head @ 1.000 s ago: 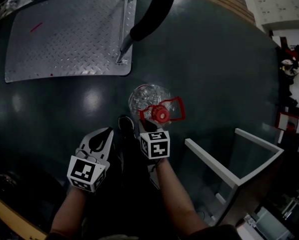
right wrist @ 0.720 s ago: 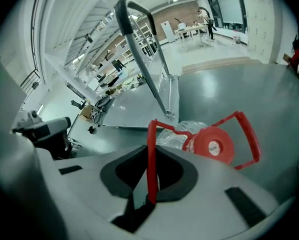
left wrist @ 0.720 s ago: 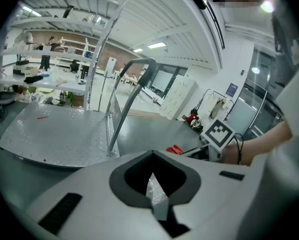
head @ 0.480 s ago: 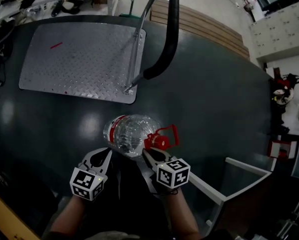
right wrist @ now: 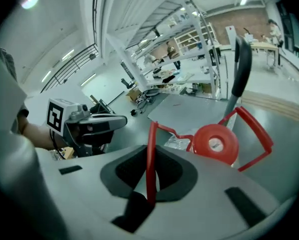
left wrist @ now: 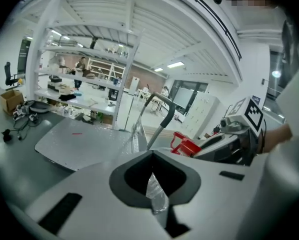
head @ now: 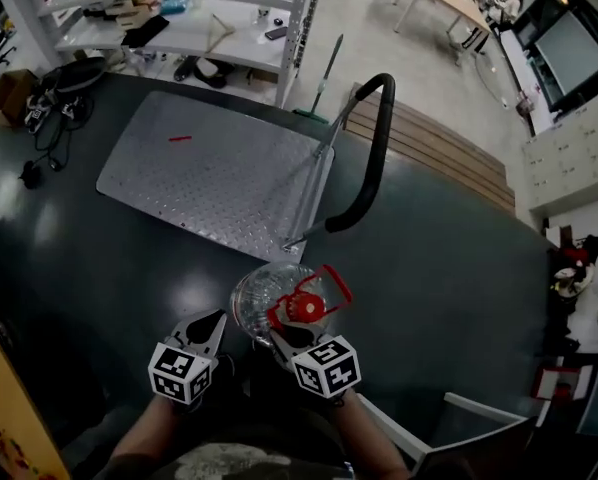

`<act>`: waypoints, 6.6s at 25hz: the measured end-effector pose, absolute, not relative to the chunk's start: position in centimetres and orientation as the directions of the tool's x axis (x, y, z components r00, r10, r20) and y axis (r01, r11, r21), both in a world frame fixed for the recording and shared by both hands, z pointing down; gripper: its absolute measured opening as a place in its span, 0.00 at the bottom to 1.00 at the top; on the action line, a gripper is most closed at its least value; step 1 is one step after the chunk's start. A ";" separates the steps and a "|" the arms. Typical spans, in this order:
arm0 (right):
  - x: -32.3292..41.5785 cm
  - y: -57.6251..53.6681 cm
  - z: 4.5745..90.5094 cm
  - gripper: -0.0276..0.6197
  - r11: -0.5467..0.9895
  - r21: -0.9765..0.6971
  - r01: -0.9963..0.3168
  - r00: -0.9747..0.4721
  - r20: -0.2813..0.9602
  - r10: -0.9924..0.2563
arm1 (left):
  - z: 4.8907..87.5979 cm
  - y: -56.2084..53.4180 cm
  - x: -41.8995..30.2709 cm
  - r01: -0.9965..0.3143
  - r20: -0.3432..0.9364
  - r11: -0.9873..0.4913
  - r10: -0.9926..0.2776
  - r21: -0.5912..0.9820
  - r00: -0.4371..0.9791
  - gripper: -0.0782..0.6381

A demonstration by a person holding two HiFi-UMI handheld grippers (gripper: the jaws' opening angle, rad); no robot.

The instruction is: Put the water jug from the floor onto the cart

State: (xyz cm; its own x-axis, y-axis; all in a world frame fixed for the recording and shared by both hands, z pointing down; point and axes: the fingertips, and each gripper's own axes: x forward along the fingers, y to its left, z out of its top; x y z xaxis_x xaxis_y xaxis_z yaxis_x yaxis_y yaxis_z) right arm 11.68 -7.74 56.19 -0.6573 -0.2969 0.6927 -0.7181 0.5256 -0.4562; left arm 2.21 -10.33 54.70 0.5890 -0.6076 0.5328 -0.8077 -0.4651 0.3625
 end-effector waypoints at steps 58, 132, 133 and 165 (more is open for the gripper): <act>-15.9 -63.1 60.1 0.10 0.552 -0.131 -0.823 -0.438 0.765 -0.472 | 50.1 -57.6 -30.7 -0.865 0.480 -0.421 -0.719 0.274 0.502 0.12; 1.2 -23.5 44.0 0.03 0.485 -0.163 -0.859 -0.510 0.355 -0.784 | 45.9 -18.8 -11.7 -0.825 0.345 -0.480 -0.752 0.298 0.562 0.12; 1.7 -22.0 44.2 0.03 0.494 -0.165 -0.854 -0.519 0.354 -0.778 | 46.1 -17.2 -10.9 -0.827 0.347 -0.477 -0.753 0.296 0.559 0.12; 3.0 12.9 44.4 0.03 0.418 -0.135 -0.898 -0.439 0.345 -0.830 | 44.1 19.4 -11.1 -0.825 0.323 -0.480 -0.762 0.298 0.561 0.12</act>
